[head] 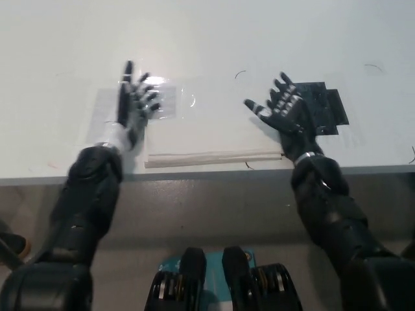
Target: A stack of napkins is kept in the middle of the table close to the robot and the robot places both its hands sideways on the stack. Then it moves its hands away from each other while pressing down on the napkins to make them smooth
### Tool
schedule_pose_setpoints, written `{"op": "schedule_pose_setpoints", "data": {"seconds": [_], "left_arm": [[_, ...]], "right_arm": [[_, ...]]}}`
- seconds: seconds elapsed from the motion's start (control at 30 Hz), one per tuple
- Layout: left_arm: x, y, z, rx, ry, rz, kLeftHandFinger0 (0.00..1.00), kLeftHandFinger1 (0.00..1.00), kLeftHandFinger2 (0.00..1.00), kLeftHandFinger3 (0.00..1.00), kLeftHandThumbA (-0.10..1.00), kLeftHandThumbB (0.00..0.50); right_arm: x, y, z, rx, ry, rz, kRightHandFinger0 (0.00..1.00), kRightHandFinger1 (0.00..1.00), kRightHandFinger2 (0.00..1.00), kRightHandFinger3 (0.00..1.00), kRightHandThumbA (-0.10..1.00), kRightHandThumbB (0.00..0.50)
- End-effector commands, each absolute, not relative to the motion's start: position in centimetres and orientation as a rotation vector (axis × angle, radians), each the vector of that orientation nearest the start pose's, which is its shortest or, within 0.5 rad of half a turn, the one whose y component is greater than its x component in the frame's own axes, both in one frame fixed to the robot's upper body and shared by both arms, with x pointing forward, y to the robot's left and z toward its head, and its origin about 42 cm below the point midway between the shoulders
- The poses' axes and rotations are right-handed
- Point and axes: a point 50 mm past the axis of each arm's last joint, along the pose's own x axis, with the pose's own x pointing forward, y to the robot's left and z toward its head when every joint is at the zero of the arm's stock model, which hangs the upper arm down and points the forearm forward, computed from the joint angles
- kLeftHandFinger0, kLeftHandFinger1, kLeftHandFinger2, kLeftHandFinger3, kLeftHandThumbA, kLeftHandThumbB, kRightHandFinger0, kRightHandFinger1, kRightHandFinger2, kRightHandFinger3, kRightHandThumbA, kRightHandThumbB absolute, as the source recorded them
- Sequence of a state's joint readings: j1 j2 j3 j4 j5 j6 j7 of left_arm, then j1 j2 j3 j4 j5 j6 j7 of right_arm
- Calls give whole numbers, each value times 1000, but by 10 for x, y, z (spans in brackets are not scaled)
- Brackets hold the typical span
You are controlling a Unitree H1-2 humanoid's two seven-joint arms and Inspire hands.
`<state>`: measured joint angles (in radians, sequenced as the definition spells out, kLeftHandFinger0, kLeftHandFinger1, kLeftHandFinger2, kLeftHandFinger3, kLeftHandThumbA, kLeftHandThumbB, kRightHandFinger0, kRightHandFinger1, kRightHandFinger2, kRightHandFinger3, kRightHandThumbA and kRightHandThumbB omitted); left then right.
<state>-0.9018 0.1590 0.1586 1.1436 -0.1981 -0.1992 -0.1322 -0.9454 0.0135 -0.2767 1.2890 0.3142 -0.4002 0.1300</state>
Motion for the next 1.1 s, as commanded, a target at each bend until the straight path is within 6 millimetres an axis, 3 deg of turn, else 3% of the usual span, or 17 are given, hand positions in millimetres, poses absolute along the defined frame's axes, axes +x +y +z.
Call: {"op": "schedule_pose_setpoints", "data": {"seconds": [0.0, 0.13, 0.27, 0.33, 0.47, 0.53, 0.63, 0.7, 0.73, 0.77, 0.8, 0.93, 1.07], "left_arm": [[539, 255, 199, -131, -38, -65, 1000, 1000, 1000, 1000, 1000, 205], [537, 279, 209, -101, -77, -54, 1000, 1000, 1000, 1000, 1000, 180], [534, 299, 217, -86, -106, -20, 1000, 1000, 1000, 1000, 1000, 211], [532, 303, 223, -78, -125, -11, 1000, 1000, 1000, 1000, 1000, 254], [518, 303, 244, -44, -202, -29, 1000, 1000, 1000, 1000, 1000, 241], [503, 296, 256, 2, -277, -64, 1000, 1000, 1000, 1000, 1000, 252], [471, 277, 270, 16, -376, -133, 1000, 1000, 1000, 1000, 1000, 192], [449, 268, 276, 47, -425, -185, 1000, 1000, 1000, 1000, 1000, 198], [436, 263, 277, 61, -454, -202, 1000, 1000, 1000, 1000, 1000, 201], [420, 258, 276, 85, -494, -222, 1000, 1000, 1000, 1000, 1000, 194], [400, 253, 273, 105, -527, -253, 1000, 1000, 1000, 1000, 1000, 221], [346, 241, 267, 160, -575, -296, 1000, 1000, 1000, 1000, 1000, 249], [312, 235, 253, 158, -578, -302, 1000, 1000, 1000, 1000, 1000, 275]], "right_arm": [[527, -159, 164, 442, -70, 46, 1000, 1000, 1000, 1000, 1000, 202], [527, -169, 164, 469, -79, 27, 1000, 1000, 1000, 1000, 1000, 210], [527, -175, 168, 488, -114, 16, 1000, 1000, 1000, 1000, 1000, 217], [527, -176, 175, 472, -156, 25, 1000, 1000, 1000, 1000, 1000, 246], [514, -177, 212, 399, -332, 73, 1000, 1000, 1000, 1000, 1000, 204], [494, -179, 238, 322, -453, 97, 1000, 1000, 1000, 1000, 1000, 231], [457, -182, 267, 228, -582, 117, 1000, 1000, 1000, 1000, 1000, 259], [432, -185, 283, 177, -667, 135, 1000, 1000, 1000, 1000, 1000, 275], [420, -185, 288, 178, -697, 138, 1000, 1000, 1000, 1000, 1000, 316], [406, -185, 293, 172, -734, 140, 1000, 1000, 1000, 1000, 1000, 308], [387, -186, 298, 152, -774, 135, 1000, 1000, 1000, 1000, 1000, 315], [343, -190, 301, 115, -834, 170, 1000, 1000, 1000, 1000, 1000, 273], [318, -194, 290, 89, -828, 175, 1000, 1000, 1000, 1000, 1000, 302]]}}
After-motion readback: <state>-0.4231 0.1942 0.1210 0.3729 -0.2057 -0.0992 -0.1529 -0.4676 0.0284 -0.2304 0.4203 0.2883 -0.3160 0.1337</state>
